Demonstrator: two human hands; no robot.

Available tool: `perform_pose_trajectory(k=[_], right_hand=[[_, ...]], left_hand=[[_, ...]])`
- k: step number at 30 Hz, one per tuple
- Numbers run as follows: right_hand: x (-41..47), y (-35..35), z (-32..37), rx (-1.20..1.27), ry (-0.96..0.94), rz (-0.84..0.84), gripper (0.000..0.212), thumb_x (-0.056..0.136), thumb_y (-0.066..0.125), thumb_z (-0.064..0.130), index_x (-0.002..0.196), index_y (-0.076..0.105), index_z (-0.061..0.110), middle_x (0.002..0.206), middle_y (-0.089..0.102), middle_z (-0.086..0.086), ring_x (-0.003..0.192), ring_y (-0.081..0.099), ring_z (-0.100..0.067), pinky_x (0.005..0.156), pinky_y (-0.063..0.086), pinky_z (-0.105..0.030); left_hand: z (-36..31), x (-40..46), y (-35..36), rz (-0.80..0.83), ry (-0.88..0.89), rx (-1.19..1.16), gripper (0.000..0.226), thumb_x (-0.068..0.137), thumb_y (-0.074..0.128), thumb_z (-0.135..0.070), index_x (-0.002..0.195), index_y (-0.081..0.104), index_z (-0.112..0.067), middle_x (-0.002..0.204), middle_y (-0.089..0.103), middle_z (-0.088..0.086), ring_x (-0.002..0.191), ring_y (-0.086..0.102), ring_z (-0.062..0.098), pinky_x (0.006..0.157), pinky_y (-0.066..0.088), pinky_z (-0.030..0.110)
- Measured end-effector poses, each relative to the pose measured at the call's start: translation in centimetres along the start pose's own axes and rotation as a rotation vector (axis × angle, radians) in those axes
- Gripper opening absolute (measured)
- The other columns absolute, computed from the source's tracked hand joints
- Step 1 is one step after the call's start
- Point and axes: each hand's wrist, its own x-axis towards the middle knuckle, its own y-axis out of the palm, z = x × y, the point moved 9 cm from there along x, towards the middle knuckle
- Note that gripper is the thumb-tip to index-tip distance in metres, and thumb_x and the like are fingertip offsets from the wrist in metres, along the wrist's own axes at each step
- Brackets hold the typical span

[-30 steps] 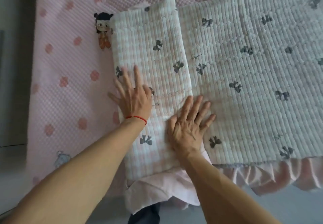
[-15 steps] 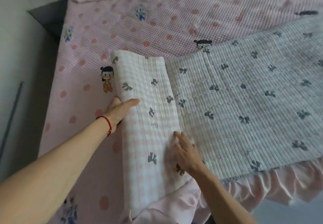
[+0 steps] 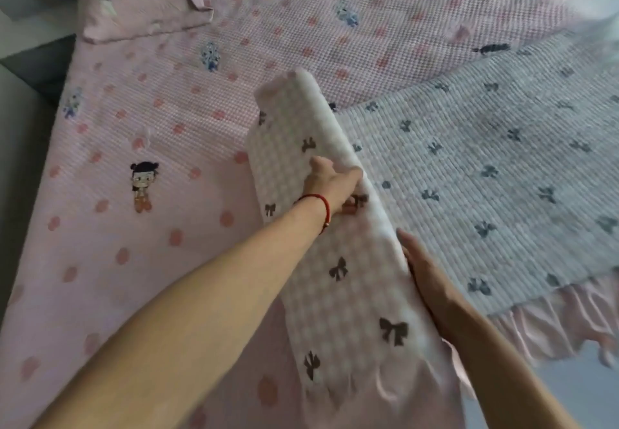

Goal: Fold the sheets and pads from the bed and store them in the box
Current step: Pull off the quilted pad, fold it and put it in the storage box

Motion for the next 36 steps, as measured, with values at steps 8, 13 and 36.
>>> perform_pose_trajectory(k=[8, 13, 36], right_hand=[[1.1, -9.5, -5.9, -0.538, 0.075, -0.11, 0.056, 0.073, 0.073, 0.075, 0.11, 0.056, 0.038, 0.102, 0.073, -0.001, 0.087, 0.075, -0.02, 0.077, 0.063, -0.049], [1.5, -8.7, -4.0, -0.61, 0.147, -0.048, 0.046, 0.09, 0.074, 0.049, 0.12, 0.049, 0.024, 0.104, 0.072, -0.002, 0.086, 0.074, -0.019, 0.077, 0.064, -0.046], [26.1, -0.4, 5.5, -1.586, -0.348, -0.32, 0.077, 0.094, 0.029, 0.051, 0.165, 0.011, 0.027, 0.173, -0.005, -0.004, 0.158, -0.01, -0.033, 0.125, 0.01, -0.063]], left_hand=[[6.3, -2.2, 7.7, 0.122, 0.457, 0.813, 0.045, 0.101, 0.046, -0.024, 0.145, 0.047, -0.018, 0.15, 0.041, 0.001, 0.139, 0.031, 0.02, 0.118, 0.022, 0.032], [6.8, 1.5, 4.5, 0.064, 0.431, 1.036, 0.056, 0.097, 0.028, -0.052, 0.152, 0.033, -0.042, 0.168, 0.013, -0.001, 0.154, 0.003, 0.025, 0.12, 0.011, 0.06], [4.8, 20.7, 2.6, -0.22, 0.357, 1.093, 0.069, 0.097, 0.017, -0.067, 0.153, -0.02, -0.05, 0.168, -0.021, 0.008, 0.148, -0.017, 0.054, 0.1, 0.005, 0.086]])
